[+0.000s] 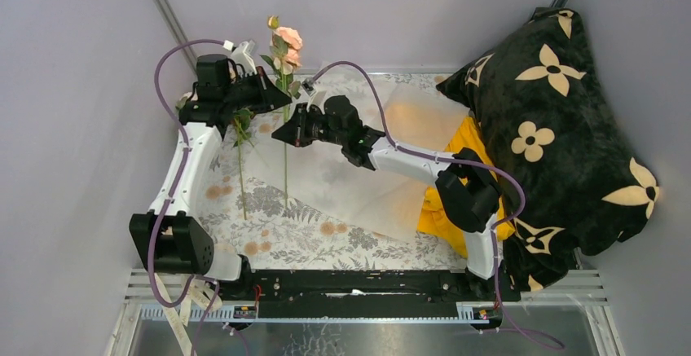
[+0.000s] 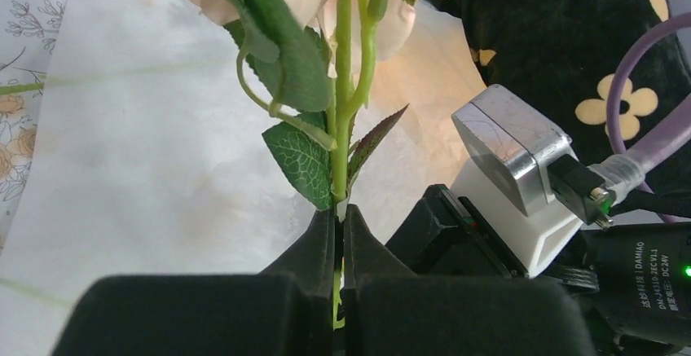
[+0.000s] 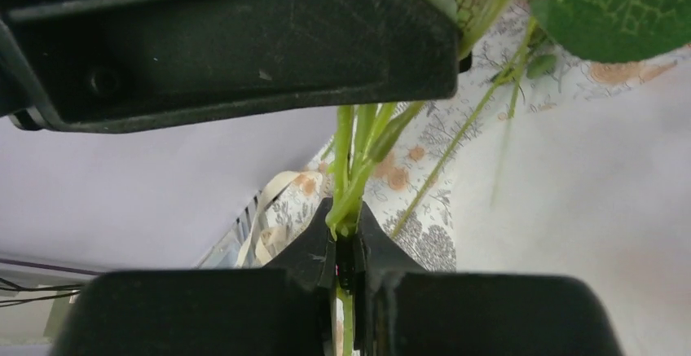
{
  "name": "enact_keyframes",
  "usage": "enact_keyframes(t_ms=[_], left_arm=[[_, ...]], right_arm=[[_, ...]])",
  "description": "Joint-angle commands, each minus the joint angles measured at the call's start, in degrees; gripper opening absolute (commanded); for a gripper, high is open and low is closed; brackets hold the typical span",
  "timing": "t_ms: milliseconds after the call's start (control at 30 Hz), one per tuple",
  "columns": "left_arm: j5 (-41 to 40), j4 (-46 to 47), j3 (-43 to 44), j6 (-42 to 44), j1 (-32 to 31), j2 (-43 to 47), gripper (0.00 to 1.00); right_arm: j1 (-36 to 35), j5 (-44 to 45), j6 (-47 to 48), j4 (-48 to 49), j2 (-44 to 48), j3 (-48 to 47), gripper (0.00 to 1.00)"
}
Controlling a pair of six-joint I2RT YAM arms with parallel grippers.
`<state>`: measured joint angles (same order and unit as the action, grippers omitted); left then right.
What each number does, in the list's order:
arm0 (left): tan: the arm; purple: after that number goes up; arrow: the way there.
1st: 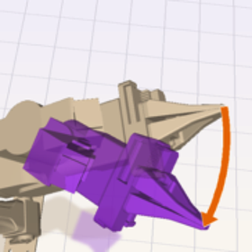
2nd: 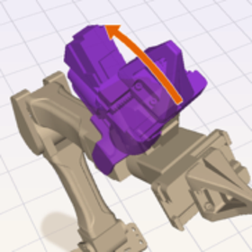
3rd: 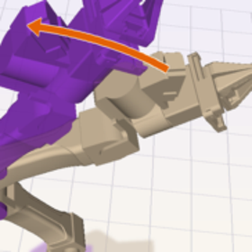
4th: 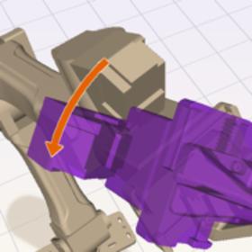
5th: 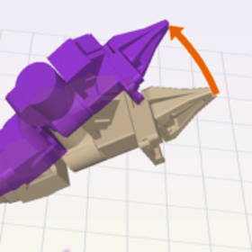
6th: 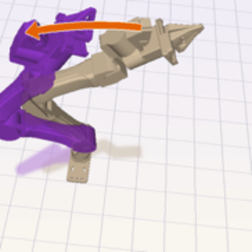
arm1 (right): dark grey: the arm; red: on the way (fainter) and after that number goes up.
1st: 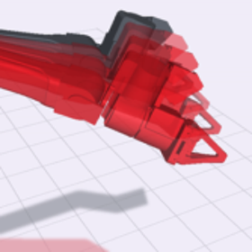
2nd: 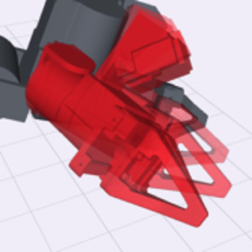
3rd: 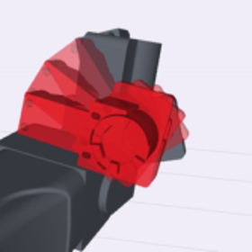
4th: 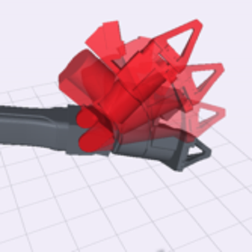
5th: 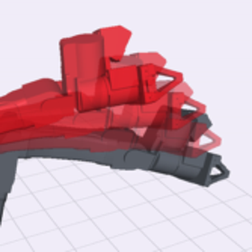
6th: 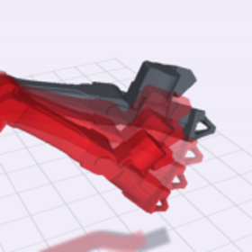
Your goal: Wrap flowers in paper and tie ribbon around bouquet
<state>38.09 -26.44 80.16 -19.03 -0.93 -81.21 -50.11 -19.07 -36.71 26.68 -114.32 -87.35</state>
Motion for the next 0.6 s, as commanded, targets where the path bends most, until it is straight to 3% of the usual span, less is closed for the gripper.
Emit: enact_keyframes(t_ms=[0, 33, 67, 133, 200, 333, 467, 533, 567], left_arm=[[-2.8, 4.3, -1.5, -3.0, 0.3, -0.8, 0.00], [-4.5, 4.2, -1.9, -3.0, 0.7, -1.2, 0.33], [-5.9, 4.4, -2.3, -3.2, 1.7, -1.8, 0.53], [-8.1, 5.3, -3.2, -3.6, 5.3, -3.7, 0.66], [-11.7, 5.7, -3.5, -3.2, 8.9, -6.7, 0.68], [-19.1, 5.8, -3.7, 0.6, 13.8, -14.5, 0.67], [-22.5, 4.4, -2.4, 4.9, 15.5, -22.6, 0.62], [-22.1, 3.3, -0.8, 5.1, 15.7, -26.3, 0.59], [-21.4, 3.2, -0.4, 4.1, 15.8, -27.7, 0.58]], right_arm=[[2.4, 3.5, 3.0, -4.1, 1.9, -0.9, 0.00], [3.5, 4.2, 4.1, -6.3, 2.5, -0.4, 0.00], [4.8, 5.6, 5.8, -9.9, 2.8, -0.6, 0.00], [7.8, 9.4, 10.5, -20.0, 2.3, -3.2, 0.00], [10.3, 13.4, 14.1, -30.2, 1.1, -5.5, 0.00], [13.8, 20.5, 19.3, -41.3, -3.9, -12.5, 0.00], [16.0, 24.1, 22.9, -52.3, -13.6, -25.9, 0.01], [16.8, 25.2, 23.4, -54.3, -18.7, -30.7, 0.07], [17.2, 26.0, 23.2, -54.8, -20.6, -32.6, 0.16]])
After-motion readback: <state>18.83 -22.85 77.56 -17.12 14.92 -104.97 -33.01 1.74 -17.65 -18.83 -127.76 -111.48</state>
